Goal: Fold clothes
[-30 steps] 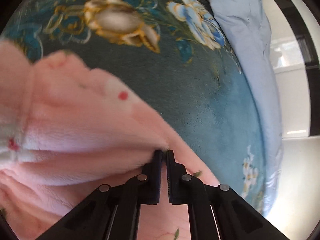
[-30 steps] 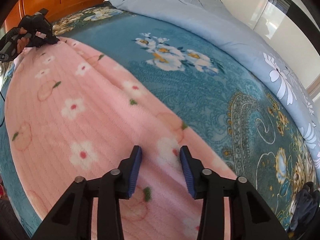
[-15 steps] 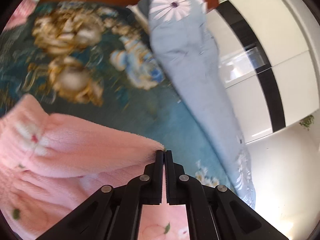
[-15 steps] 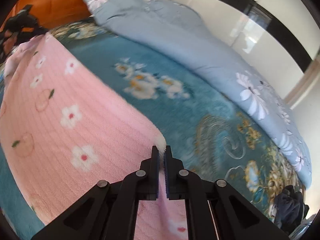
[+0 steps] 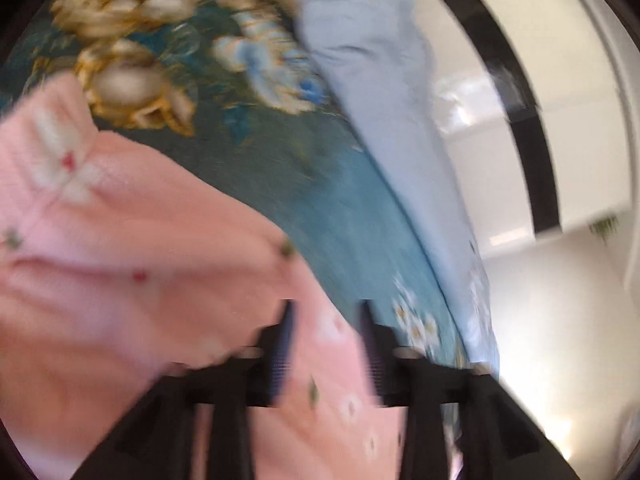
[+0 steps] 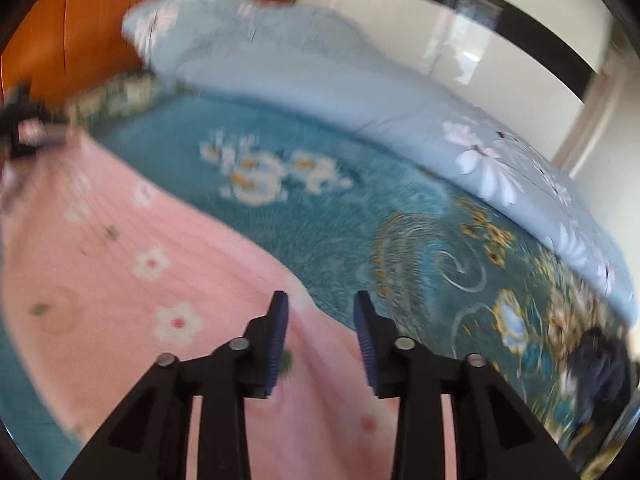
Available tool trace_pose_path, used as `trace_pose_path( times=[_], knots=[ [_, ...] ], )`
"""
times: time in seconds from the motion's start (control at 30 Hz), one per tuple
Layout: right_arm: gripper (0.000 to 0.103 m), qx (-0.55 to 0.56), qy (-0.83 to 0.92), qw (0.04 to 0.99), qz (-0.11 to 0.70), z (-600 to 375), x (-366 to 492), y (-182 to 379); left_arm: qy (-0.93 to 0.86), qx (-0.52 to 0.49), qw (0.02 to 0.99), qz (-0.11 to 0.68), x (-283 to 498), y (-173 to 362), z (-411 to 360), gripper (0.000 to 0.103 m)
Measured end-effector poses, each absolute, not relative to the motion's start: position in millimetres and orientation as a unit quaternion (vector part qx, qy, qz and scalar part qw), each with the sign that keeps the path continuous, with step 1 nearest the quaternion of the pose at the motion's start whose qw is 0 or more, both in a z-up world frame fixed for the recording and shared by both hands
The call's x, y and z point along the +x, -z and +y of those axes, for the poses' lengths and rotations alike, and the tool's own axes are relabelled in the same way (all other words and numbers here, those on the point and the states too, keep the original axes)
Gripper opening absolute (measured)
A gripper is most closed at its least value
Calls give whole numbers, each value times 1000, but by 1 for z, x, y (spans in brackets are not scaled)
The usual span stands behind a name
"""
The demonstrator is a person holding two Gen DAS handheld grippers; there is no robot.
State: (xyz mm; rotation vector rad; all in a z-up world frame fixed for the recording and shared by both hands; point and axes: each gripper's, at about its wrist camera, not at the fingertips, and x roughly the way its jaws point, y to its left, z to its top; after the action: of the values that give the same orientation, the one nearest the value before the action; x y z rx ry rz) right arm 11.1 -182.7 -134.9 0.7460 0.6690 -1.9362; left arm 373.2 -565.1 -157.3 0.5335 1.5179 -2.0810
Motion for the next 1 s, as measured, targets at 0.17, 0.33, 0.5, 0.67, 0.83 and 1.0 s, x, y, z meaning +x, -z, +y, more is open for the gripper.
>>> trace_pose_path(
  times=[0.17,0.33,0.5,0.67,0.83,1.0],
  knots=[
    [39,321,847,411,101,-51,-10,104,828,205,239,464,409,125,-500,73],
    [46,372,878,300,-6,70,-48,115,845,208,254,422,431,127,-431,76],
    [46,417,854,296,-95,107,-59,147,862,171,253,404,412,134,-363,77],
    [46,449,837,290,-117,109,-59,175,873,173,238,390,361,140,-306,78],
    [57,448,829,268,-202,139,-52,186,864,214,219,400,334,151,-281,78],
    [62,446,801,283,-282,154,-46,200,850,229,218,420,332,159,-261,78]
  ],
)
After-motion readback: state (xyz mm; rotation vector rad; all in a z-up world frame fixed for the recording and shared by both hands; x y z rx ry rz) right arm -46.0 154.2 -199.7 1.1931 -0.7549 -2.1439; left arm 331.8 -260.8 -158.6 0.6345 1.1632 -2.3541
